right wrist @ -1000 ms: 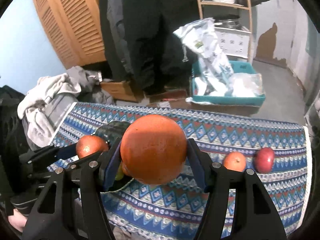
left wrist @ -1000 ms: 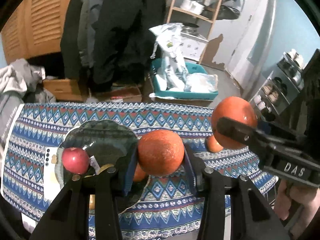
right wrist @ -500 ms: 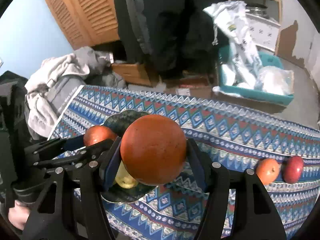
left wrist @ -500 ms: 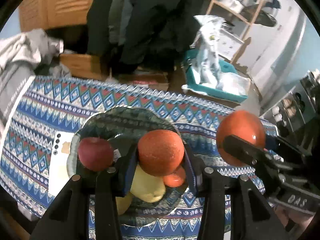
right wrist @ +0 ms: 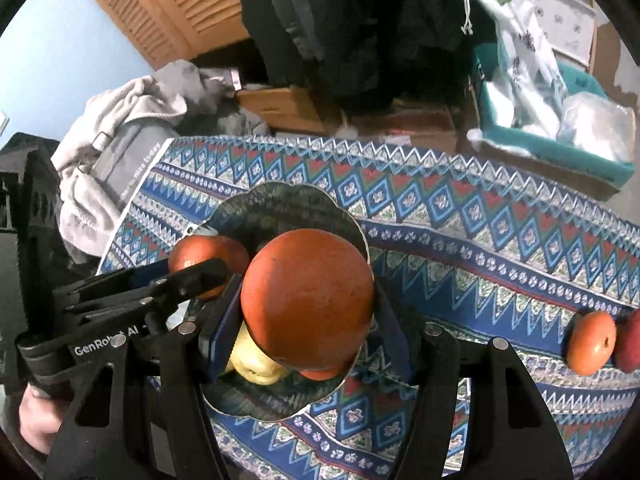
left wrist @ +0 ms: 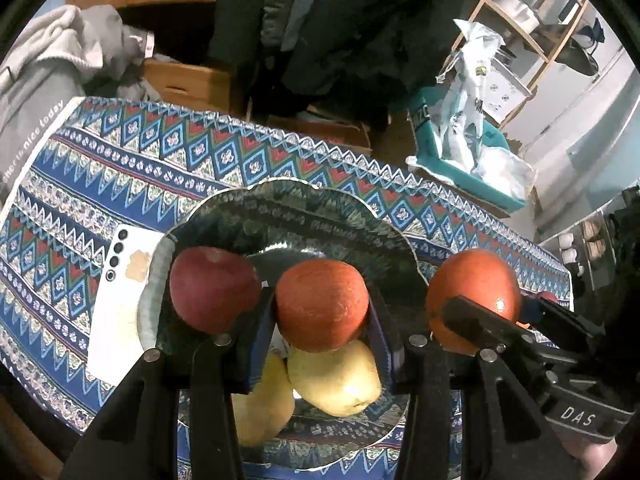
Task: Organize fruits
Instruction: 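Carry both oranges in the two tools over the glass bowl, then lower both oranges into the glass bowl and open both tools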
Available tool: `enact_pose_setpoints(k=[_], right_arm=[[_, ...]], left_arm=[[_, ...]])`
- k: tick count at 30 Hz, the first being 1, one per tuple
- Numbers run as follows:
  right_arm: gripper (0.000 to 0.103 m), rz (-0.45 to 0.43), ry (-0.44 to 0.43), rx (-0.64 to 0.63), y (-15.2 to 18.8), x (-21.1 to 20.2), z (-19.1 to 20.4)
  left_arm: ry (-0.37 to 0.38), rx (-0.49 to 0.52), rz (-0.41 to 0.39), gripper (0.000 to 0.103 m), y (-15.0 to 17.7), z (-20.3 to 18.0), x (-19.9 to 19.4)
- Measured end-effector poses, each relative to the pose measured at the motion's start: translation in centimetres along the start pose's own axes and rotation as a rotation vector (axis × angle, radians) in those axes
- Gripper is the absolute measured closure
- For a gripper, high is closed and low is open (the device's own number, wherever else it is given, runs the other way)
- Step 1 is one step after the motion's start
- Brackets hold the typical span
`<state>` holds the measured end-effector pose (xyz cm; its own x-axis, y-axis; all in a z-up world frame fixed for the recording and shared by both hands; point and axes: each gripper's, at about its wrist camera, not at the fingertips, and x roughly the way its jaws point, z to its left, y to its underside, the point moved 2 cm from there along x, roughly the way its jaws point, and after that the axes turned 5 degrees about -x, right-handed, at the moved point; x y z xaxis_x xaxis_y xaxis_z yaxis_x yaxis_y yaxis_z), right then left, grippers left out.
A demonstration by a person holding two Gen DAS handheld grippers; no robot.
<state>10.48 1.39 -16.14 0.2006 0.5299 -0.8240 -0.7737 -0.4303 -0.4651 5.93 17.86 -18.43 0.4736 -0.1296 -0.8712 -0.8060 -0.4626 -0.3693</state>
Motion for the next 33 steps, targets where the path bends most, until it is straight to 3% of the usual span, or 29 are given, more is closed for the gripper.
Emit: enact_pose_setpoints(k=[8,20,24,33], right_arm=[[0.040,0.007,-0.042,0.033,0.4,1.2,-0.5],[0.038,0.045,-0.096,0.076,0.5,3.2,-1.4],[0.036,0.043,-0.107,0.083,0.5,3.2,-1.5],[0.036,0.012,-0.120,0.068,0.0,1.8,-0.9]], left_arm=[[-0.029,0.001,-0.003,0.058,0.3,-0.1,1.1],[-0.055,-0.068,0.057,0.057,0.7,0.3,3.5],[-0.068,-0.076,0.052,0.047,0.7,0.6,3.6],[-0.067,-0.097,0.058,0.041,1.0,0.5,2.6]])
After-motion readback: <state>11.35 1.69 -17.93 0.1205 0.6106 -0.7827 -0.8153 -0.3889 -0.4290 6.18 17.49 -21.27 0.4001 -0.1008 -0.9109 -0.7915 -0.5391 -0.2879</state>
